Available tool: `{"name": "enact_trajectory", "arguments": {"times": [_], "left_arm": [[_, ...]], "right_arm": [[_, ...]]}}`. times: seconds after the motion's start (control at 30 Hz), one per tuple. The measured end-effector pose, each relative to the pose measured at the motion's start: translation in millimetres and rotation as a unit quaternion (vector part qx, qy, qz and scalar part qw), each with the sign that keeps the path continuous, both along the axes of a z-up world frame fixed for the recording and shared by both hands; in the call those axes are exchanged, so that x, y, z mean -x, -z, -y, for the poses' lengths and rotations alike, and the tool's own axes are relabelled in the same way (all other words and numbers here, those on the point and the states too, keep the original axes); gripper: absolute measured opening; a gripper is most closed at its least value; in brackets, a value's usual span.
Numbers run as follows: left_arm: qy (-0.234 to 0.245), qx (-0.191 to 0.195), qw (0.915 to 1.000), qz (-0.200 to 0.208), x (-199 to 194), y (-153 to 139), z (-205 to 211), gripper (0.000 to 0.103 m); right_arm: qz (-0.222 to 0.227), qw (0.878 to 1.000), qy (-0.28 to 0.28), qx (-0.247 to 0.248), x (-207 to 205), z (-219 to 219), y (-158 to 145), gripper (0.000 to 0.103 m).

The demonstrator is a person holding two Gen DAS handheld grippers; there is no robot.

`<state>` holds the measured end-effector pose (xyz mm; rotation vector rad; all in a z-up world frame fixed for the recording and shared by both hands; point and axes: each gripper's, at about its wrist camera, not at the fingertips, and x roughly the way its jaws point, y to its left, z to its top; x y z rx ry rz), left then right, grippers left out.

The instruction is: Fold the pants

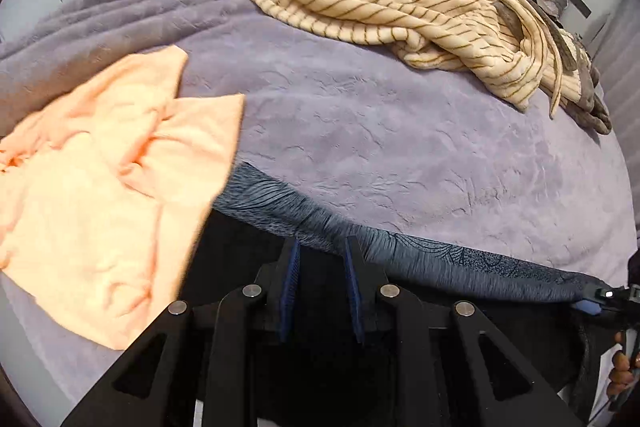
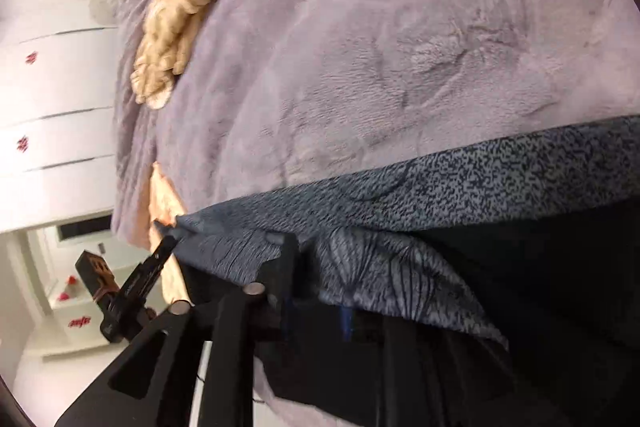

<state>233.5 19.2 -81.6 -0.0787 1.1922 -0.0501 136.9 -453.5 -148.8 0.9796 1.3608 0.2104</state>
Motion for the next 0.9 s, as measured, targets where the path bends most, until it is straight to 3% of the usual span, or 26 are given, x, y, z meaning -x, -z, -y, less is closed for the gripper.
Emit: {"name": "enact_trajectory", "arguments": {"times": [0.07, 0.1, 0.2, 0.33, 0.5, 0.73, 0.8, 0.9], "left_arm": [[0.014, -0.018, 0.9997, -0.005, 14, -13, 7, 0.024], [0.027, -0.020, 0.9994, -0.011, 22, -15, 17, 0.024], [0.084, -0.009, 0.9956, -0.041, 59, -11, 63, 0.024], [0.152, 0.027, 0.9834, -0.095, 111, 17, 150, 0.024], [0.235, 0.061, 0.9627, -0.120, 156, 37, 244, 0.024], [0.349, 0.059, 0.9255, -0.133, 190, 59, 334, 0.024], [0.365, 0.045, 0.9203, -0.134, 193, 64, 346, 0.024], [0.377, 0.053, 0.9152, -0.133, 197, 66, 356, 0.024]], "right_arm": [[0.027, 1.000, -0.002, -0.001, 5, 3, -24, 0.073], [0.044, 0.999, 0.005, 0.010, 19, 9, -40, 0.077], [0.062, 0.998, 0.014, 0.019, 52, 24, -67, 0.077], [0.049, 0.996, 0.038, 0.062, 109, 52, -84, 0.077], [0.011, 0.990, 0.091, 0.106, 227, 106, -92, 0.077], [-0.058, 0.970, 0.219, 0.088, 378, 134, -64, 0.077], [-0.064, 0.962, 0.251, 0.083, 412, 128, -53, 0.077], [-0.054, 0.956, 0.285, 0.043, 438, 115, -33, 0.077]]}}
